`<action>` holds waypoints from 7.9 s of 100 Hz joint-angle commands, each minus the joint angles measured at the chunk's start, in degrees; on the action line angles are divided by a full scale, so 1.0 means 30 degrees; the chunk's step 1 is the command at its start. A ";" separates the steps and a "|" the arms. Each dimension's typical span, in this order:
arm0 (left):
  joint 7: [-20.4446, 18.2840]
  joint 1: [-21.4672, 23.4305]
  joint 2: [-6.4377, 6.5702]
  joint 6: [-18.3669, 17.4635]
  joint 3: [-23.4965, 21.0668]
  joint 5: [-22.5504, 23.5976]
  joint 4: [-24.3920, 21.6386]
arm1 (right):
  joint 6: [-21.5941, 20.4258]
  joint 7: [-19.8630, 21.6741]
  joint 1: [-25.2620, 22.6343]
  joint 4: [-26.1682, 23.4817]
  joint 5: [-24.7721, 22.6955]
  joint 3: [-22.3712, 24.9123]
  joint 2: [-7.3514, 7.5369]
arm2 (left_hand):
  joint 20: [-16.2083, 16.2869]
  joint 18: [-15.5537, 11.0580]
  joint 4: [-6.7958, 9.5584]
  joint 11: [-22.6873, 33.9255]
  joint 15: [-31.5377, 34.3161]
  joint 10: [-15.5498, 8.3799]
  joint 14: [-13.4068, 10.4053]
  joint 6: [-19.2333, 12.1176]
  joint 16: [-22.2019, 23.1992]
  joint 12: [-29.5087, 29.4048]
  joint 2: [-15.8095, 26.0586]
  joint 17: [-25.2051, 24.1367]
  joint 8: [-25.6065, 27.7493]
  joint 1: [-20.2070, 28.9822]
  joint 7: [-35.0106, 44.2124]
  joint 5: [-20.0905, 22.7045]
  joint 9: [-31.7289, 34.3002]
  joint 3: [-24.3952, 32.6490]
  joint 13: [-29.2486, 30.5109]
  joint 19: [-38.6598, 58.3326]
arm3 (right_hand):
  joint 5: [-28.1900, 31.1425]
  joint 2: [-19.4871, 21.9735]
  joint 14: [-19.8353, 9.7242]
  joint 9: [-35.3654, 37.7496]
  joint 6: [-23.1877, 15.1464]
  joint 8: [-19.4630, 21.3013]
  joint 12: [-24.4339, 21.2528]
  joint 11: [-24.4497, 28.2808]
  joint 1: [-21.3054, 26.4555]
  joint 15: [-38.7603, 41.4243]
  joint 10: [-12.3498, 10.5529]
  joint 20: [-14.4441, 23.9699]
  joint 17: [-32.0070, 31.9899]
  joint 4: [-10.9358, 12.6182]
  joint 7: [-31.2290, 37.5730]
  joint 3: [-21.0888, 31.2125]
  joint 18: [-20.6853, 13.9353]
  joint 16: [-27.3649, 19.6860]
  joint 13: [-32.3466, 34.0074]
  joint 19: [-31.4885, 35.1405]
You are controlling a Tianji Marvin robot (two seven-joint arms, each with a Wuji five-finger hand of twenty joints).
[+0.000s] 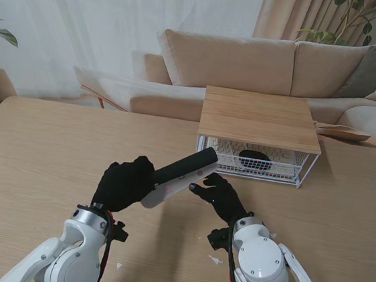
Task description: Unroll the mouse pad and set up the keyboard and mouse from the tabletop organizer
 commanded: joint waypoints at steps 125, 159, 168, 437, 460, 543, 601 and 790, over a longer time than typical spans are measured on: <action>-0.1388 0.0715 -0.0779 0.0624 0.1634 -0.7425 0.0498 | -0.1695 -0.3335 0.0647 0.1276 0.3063 -0.0692 -0.1609 | -0.1025 -0.0248 0.0505 -0.2360 -0.2358 0.0172 0.1122 -0.0313 -0.1383 -0.1353 -0.0429 -0.1523 -0.2099 0.1209 0.0456 0.1013 0.0372 0.3404 -0.1392 -0.0378 | 1.0498 -0.2422 0.1351 1.5305 -0.4863 -0.2002 0.3864 0.7061 0.8902 1.2817 -0.0170 -0.0738 0.7686 -0.2015 1.3140 0.4745 0.1839 0.5334 1.3129 1.6033; -0.3171 0.1279 -0.0323 0.1132 0.0722 -0.7487 -0.0305 | 0.0838 -0.3848 0.0685 0.1490 0.1616 -0.0436 -0.1761 | -0.1675 -0.0807 0.1710 -0.3808 -0.8067 -0.0224 0.0737 0.0417 -0.5637 -1.1459 -0.0613 -0.5101 -0.6236 -0.7699 -0.8025 -0.1795 -0.8661 0.6487 -0.8058 -0.2769 | 1.0803 -0.3126 0.2039 1.5786 -0.3160 -0.0705 0.5508 0.7963 0.8979 1.4473 0.1164 -0.0290 0.7852 -0.1878 1.3148 0.6188 0.2437 0.6220 1.3781 1.7140; -0.3051 0.1295 -0.0322 0.0789 0.0389 -0.7235 -0.0289 | 0.1801 -0.3462 0.0685 0.1517 0.0461 -0.0342 -0.1598 | -0.1887 -0.0757 0.1831 -0.4603 -0.9675 -0.0399 0.0377 -0.0775 -0.6677 -1.2676 -0.0076 -0.5290 -0.6325 -0.7824 -0.8286 -0.1973 -0.9327 0.5765 -0.8719 -0.3835 | 1.0866 -0.3369 0.2167 1.6013 -0.2746 -0.0632 0.5625 0.8022 0.8976 1.4646 0.1322 -0.0184 0.8033 -0.1855 1.3128 0.6402 0.2522 0.6309 1.4078 1.7314; -0.3231 -1.0945 0.1539 -0.9428 0.8974 0.4002 1.4613 | 0.9307 0.0173 0.2348 0.2725 -0.3747 -0.2113 -0.0848 | -0.4906 -0.4563 0.1830 -0.4732 -1.1650 -0.5082 -0.5614 -0.3593 -1.3867 -1.4839 0.2076 -0.5155 -0.6672 0.0297 -0.8874 -0.3183 -1.1490 0.5941 -1.1541 -0.3602 | 1.0023 -0.2049 0.2824 1.6160 -0.0490 0.0853 0.5618 0.8789 0.9464 1.4676 0.1542 0.0187 0.8188 -0.2005 1.3117 0.6138 0.2823 0.5999 1.4489 1.7694; -0.3148 -1.0307 0.1770 -0.9856 0.7884 0.4717 1.4401 | 0.9515 0.0399 0.2390 0.2654 -0.3769 -0.2166 -0.0793 | -0.4881 -0.4645 0.1837 -0.4708 -1.1604 -0.5109 -0.5638 -0.3599 -1.3851 -1.4829 0.2041 -0.5122 -0.6658 0.0263 -0.8846 -0.3202 -1.1477 0.5969 -1.1533 -0.3544 | 0.9991 -0.2036 0.2824 1.6135 -0.0480 0.0975 0.5640 0.8809 0.9428 1.4668 0.1529 0.0245 0.8233 -0.1984 1.3083 0.6160 0.2829 0.6004 1.4517 1.7684; -0.3659 -0.8355 0.1833 -0.9744 0.4390 0.5673 1.1468 | 1.0352 -0.1205 0.1928 0.2064 -0.3507 -0.1787 -0.1453 | -0.4906 -0.4304 0.1743 -0.4784 -1.1357 -0.5088 -0.5635 -0.3706 -1.3737 -1.4873 0.1572 -0.4981 -0.6739 -0.1372 -0.8983 -0.3215 -1.1450 0.6565 -1.1536 -0.3627 | 0.9964 -0.1961 0.2824 1.6125 -0.0526 0.1215 0.5734 0.8785 0.9476 1.4575 0.1551 0.0383 0.8429 -0.2035 1.2991 0.6114 0.2919 0.5974 1.4634 1.7567; -0.4271 -0.8513 0.1977 -1.0666 0.5952 0.4760 1.2608 | 1.0648 -0.2492 0.1505 0.2002 -0.3976 -0.1280 -0.1835 | -0.4909 -0.4217 0.1628 -0.4903 -1.1205 -0.5217 -0.5753 -0.3902 -1.3663 -1.4930 0.2060 -0.4850 -0.6814 -0.2345 -0.9126 -0.3132 -1.1268 0.5975 -1.1549 -0.3678 | 0.9967 -0.1945 0.2851 1.6164 -0.0533 0.1257 0.5815 0.8786 0.9433 1.4624 0.1574 0.0416 0.8522 -0.2071 1.3027 0.6258 0.2952 0.5989 1.4735 1.7527; -0.1732 -0.4850 0.0138 -0.5369 -0.0961 -0.1341 0.9898 | 0.7292 -0.4712 -0.3182 0.2585 -1.3330 0.6337 -0.0186 | -0.6797 -0.1965 0.2315 -0.8465 -1.5321 -0.3482 -0.3705 -0.3667 -1.3273 -1.6870 0.3474 -0.5387 -0.8456 -1.0160 -1.1955 -0.4654 -1.1920 0.1433 -1.2050 -0.7408 | 0.9606 -0.1470 0.2511 1.5679 -0.0957 0.1594 0.6017 0.9005 0.9259 1.4815 0.1354 0.0492 0.8196 -0.2048 1.2953 0.5997 0.2633 0.6098 1.4290 1.7462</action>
